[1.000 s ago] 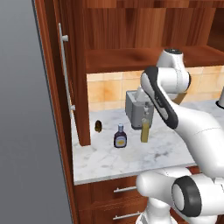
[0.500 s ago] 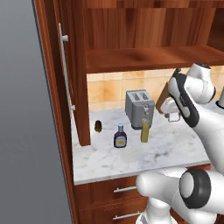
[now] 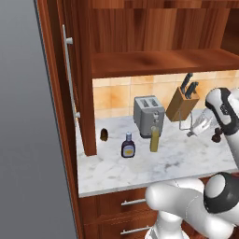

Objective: There are various items on the counter. Only move the condiments/shakers into the cabinet.

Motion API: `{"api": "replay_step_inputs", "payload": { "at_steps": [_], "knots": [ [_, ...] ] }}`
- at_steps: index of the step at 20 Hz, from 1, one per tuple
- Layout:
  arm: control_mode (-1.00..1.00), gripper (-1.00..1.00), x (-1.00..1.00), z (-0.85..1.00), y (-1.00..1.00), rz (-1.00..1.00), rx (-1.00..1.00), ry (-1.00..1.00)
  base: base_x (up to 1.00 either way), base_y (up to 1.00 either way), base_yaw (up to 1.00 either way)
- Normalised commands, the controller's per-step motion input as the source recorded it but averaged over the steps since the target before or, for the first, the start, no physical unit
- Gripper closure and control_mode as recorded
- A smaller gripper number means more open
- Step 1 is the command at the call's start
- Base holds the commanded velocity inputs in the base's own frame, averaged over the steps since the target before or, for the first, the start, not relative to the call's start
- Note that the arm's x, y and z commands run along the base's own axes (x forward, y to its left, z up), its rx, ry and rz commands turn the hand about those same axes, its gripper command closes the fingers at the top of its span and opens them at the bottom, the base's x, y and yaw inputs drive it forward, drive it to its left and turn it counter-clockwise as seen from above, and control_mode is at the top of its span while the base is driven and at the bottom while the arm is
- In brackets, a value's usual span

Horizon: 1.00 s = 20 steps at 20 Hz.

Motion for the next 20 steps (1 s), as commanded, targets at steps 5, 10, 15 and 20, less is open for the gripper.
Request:
{"api": "replay_step_inputs", "payload": {
  "at_steps": [5,10,15,20],
  "knots": [
    [-1.0,-1.0,-0.04,-0.07,0.12,0.25,0.24,-0.26,0.0,0.0,0.0],
    [-1.0,-1.0,-0.01,-0.15,0.21,0.0,0.18,-0.27,0.0,0.0,0.0],
    [-1.0,-1.0,0.02,-0.26,0.12,0.01,0.17,-0.32,0.0,0.0,0.0],
    [-1.0,-1.0,0.24,-0.16,0.07,-0.01,0.01,-0.05,0.0,0.0,0.0]
  ]
}}
